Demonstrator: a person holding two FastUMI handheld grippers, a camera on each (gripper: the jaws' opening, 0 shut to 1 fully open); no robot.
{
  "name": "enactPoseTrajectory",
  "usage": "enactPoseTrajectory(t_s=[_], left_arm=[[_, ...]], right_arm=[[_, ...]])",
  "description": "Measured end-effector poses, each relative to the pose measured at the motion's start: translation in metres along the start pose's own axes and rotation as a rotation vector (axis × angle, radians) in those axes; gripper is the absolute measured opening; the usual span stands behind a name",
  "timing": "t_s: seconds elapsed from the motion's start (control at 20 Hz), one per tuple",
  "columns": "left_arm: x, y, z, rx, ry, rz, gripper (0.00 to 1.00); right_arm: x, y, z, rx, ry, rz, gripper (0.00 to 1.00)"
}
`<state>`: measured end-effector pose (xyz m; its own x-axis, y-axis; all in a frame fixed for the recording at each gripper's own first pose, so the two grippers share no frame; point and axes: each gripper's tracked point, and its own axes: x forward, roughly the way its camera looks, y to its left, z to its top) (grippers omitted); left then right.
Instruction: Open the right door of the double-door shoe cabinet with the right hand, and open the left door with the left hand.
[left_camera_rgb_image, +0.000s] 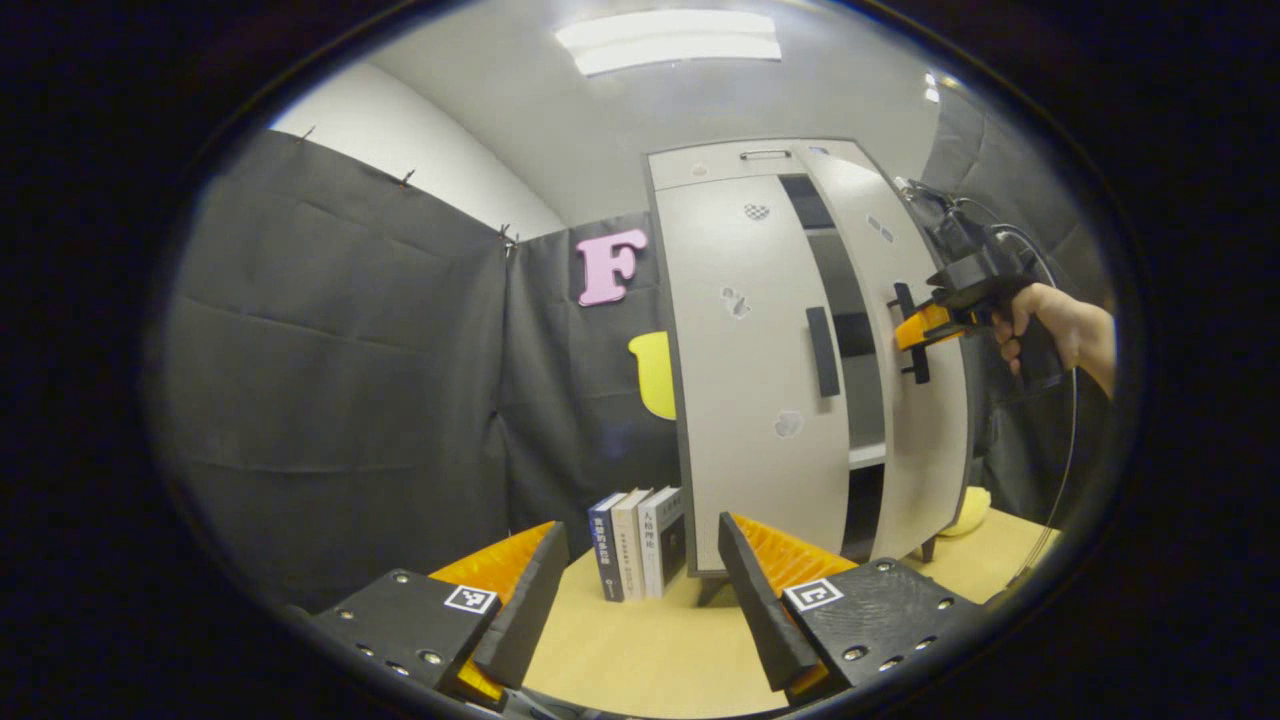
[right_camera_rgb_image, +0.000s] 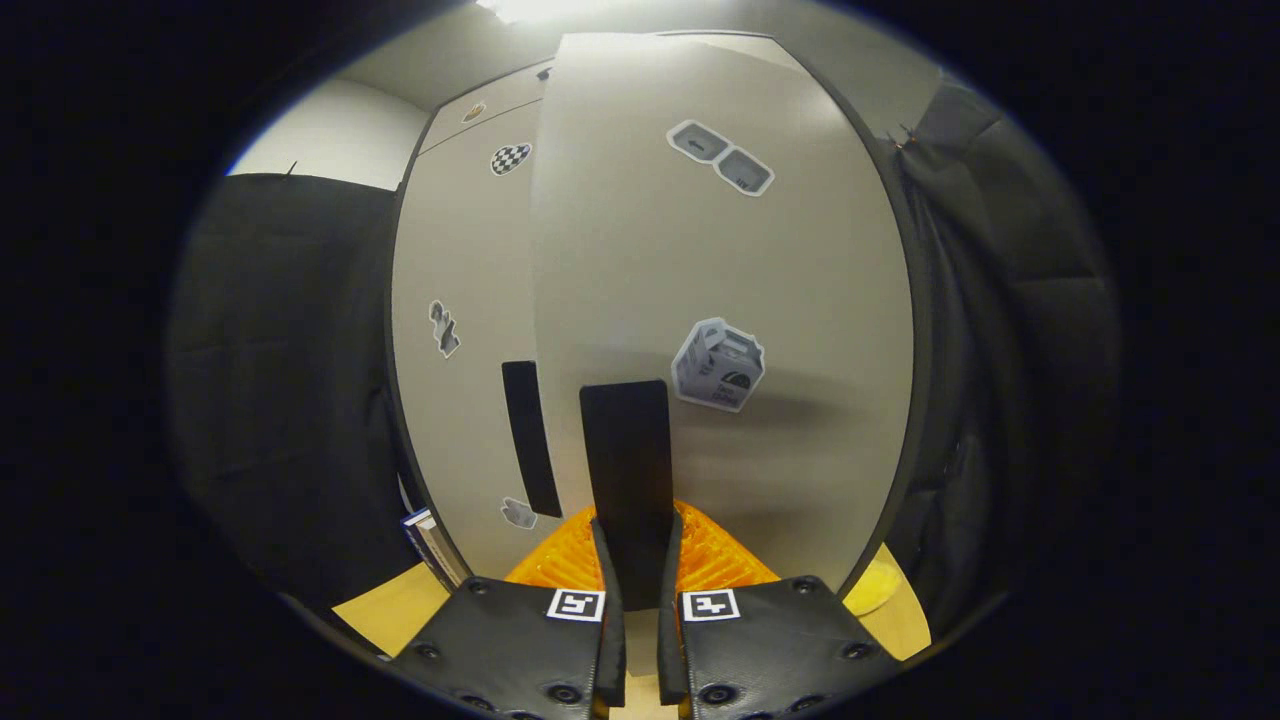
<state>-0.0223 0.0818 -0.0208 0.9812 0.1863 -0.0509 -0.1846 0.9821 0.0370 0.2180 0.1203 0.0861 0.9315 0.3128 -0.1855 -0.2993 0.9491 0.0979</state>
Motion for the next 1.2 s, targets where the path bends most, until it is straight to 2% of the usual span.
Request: enactPoseTrajectory(t_s=[0.5, 0.8, 0.85, 0.9, 1.2], left_arm=[[0.006, -0.038, 0.007, 0.004, -0.011, -0.08, 0.88], [0.007, -0.066, 0.011, 0.002, -0.017, -0.14, 0.88], [0.008, -0.071, 0.012, 0.002, -0.019, -0.15, 0.88], [0.008, -0.077, 0.012, 0.001, -0.019, -0.161, 0.89], [0.007, -0.107, 0.016, -0.005, -0.027, -0.217, 0.88]], right_arm=[[-0.037, -0.015, -0.006, -0.015, 0.027, 0.039, 0.14], [-0.056, -0.034, -0.009, -0.018, 0.032, 0.027, 0.14], [-0.059, -0.037, -0.009, -0.024, 0.032, 0.025, 0.11], [-0.061, -0.04, -0.009, -0.027, 0.034, 0.022, 0.14], [-0.075, -0.063, -0.009, -0.04, 0.039, -0.009, 0.13]])
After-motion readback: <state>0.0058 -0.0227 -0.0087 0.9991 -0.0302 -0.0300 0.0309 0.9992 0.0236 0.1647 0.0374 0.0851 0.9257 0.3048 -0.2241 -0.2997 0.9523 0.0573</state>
